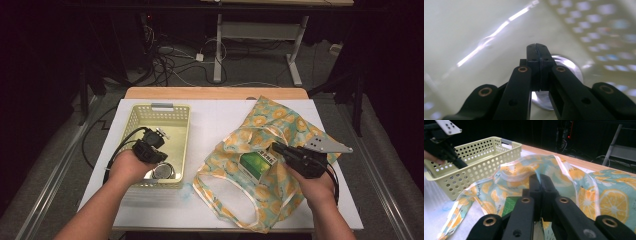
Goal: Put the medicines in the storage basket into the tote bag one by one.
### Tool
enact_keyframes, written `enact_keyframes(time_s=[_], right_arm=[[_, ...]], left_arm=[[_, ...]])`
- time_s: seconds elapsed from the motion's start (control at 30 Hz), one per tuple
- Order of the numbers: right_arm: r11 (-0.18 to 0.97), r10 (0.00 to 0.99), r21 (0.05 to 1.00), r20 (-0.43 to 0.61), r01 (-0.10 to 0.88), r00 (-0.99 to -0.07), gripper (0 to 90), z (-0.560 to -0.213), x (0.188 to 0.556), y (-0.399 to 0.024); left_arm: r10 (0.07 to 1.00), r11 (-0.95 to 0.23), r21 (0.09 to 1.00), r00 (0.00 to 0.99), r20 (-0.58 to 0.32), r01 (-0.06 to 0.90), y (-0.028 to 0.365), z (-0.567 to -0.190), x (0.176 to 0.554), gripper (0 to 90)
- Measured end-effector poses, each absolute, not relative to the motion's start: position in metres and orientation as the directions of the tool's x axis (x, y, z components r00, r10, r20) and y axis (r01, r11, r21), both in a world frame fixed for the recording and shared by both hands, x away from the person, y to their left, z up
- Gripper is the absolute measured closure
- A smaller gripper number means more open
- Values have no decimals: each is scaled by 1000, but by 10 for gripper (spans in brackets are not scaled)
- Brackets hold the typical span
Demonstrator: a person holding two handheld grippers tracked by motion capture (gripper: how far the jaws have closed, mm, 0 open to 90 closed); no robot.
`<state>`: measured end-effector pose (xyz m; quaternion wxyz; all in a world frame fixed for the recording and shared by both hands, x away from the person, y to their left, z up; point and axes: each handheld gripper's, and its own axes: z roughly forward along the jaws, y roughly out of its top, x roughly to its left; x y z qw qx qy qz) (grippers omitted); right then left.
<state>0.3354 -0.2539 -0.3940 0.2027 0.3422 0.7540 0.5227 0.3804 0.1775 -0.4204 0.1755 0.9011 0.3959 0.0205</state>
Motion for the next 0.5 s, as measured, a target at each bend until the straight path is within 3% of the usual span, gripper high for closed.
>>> enact_keyframes(time_s=[0.2, 0.5], right_arm=[[225, 724, 927, 47, 299, -688, 900, -393, 334, -251], [219, 727, 927, 52, 304, -685, 900, -394, 334, -253]], left_arm=[[631, -730, 248, 767, -112, 637, 154, -430, 373, 879], [694, -702, 209, 720, -12, 681, 165, -434, 392, 879]])
